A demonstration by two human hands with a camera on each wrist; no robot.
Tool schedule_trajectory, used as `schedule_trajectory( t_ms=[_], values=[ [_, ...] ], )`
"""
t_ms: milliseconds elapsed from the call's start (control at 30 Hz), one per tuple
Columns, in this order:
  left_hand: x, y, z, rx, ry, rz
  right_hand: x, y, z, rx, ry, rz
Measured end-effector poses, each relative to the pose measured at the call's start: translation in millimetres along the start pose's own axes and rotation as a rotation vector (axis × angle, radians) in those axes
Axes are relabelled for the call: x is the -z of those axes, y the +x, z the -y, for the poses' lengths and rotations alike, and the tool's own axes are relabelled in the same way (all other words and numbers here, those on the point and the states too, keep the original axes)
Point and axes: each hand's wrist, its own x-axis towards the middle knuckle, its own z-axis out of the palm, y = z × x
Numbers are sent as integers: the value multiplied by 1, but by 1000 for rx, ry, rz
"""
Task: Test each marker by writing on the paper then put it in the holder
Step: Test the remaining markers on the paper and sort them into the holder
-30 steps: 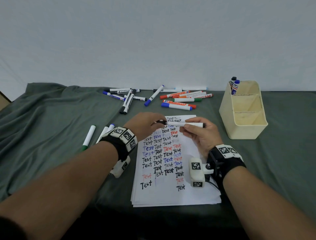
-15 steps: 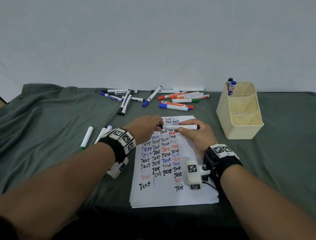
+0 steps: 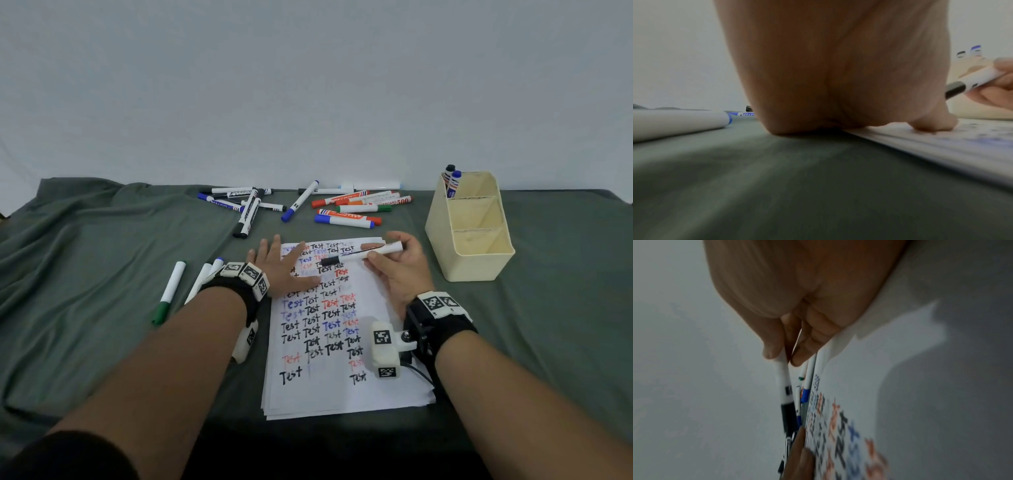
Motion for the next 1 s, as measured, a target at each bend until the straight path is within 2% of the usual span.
schedule_trajectory(
  t_ms=[167, 300, 400, 567, 700, 867, 900, 1000],
  values=[
    [0, 2, 1, 10, 11, 27, -16, -10, 19, 172, -114, -55],
    [2, 3, 2, 5, 12, 59, -19, -4, 64, 366, -267, -94],
    [3, 3, 1, 10, 6, 84, -6, 15, 114, 511, -379, -200],
    [3, 5, 2, 17, 1, 98, 28, 50, 185, 632, -475, -424],
    [5, 4, 0, 15, 4, 99, 54, 64, 204, 621, -662, -438],
    [7, 1, 1, 13, 4, 101, 65, 70, 183, 551, -883, -403],
    [7, 0, 1, 12, 5, 100, 66, 72, 177, 490, -964, -384],
    [7, -1, 1, 12, 6, 101, 64, 75, 161, 184, -1208, -258]
  ],
)
